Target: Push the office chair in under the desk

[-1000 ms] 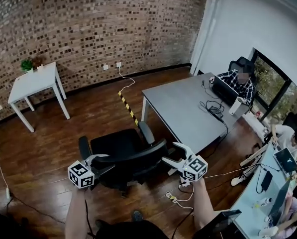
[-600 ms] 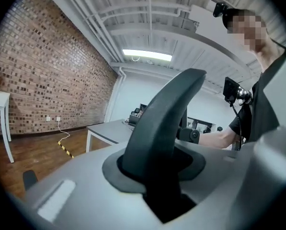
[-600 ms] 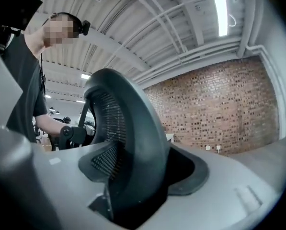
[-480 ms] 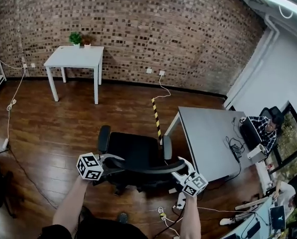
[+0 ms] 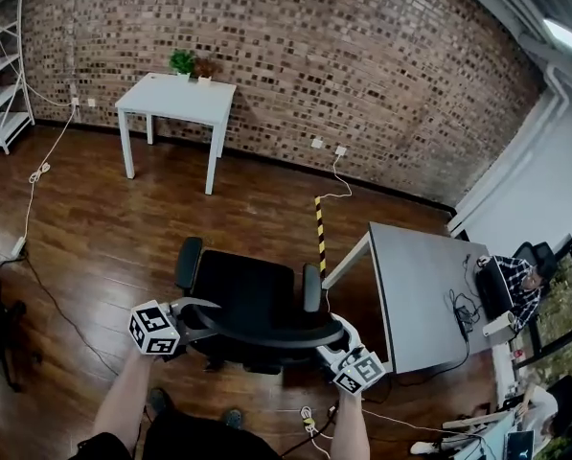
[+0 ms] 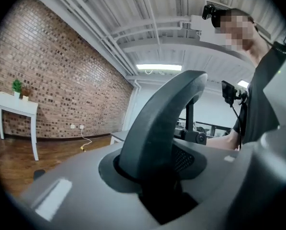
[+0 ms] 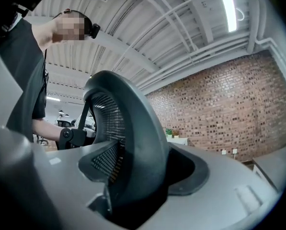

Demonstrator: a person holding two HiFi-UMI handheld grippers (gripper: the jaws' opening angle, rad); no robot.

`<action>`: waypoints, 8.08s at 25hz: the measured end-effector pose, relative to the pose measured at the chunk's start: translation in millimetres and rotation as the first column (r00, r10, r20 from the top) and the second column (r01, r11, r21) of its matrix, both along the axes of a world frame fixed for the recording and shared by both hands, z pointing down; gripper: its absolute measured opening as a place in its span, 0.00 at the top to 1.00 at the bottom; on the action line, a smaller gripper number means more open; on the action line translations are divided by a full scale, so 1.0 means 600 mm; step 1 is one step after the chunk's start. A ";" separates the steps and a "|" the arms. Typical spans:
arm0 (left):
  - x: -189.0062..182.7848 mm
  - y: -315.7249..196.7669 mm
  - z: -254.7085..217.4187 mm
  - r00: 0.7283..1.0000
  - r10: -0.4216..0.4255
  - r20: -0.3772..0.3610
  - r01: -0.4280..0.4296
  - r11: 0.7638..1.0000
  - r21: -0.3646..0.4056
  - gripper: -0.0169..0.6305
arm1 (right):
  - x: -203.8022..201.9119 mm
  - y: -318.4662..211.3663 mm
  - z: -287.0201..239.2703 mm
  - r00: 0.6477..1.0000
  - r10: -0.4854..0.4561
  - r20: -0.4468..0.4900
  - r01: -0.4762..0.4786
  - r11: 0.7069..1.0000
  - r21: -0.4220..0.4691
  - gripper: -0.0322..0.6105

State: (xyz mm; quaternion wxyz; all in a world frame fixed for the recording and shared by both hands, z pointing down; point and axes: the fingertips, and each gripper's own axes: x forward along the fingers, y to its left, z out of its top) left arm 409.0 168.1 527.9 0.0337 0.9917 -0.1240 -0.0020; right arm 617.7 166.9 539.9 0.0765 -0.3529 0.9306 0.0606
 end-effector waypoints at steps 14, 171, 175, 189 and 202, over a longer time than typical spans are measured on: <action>-0.382 -0.050 -0.081 0.900 -0.434 -0.033 0.435 0.898 0.063 0.38 | -0.362 -0.104 -0.058 0.969 -0.246 0.020 0.247 0.967 -0.063 0.50; -0.896 -1.860 0.161 0.953 -0.295 -0.065 0.298 0.953 0.049 0.29 | -0.882 -1.793 0.118 0.998 -0.034 0.054 0.032 0.999 0.037 0.57; -0.885 -1.913 0.158 0.954 -0.294 -0.064 0.297 0.954 0.035 0.29 | -0.870 -1.847 0.118 0.999 0.003 0.052 -0.006 0.999 0.052 0.56; -0.885 -2.109 0.178 0.959 -0.276 -0.066 0.280 0.958 0.056 0.29 | -0.870 -2.048 0.160 0.998 0.021 0.053 -0.024 0.998 0.051 0.56; -0.901 -2.259 0.202 0.960 -0.264 -0.092 0.271 0.960 0.070 0.29 | -0.878 -2.202 0.199 0.997 0.069 0.041 -0.070 0.997 0.012 0.56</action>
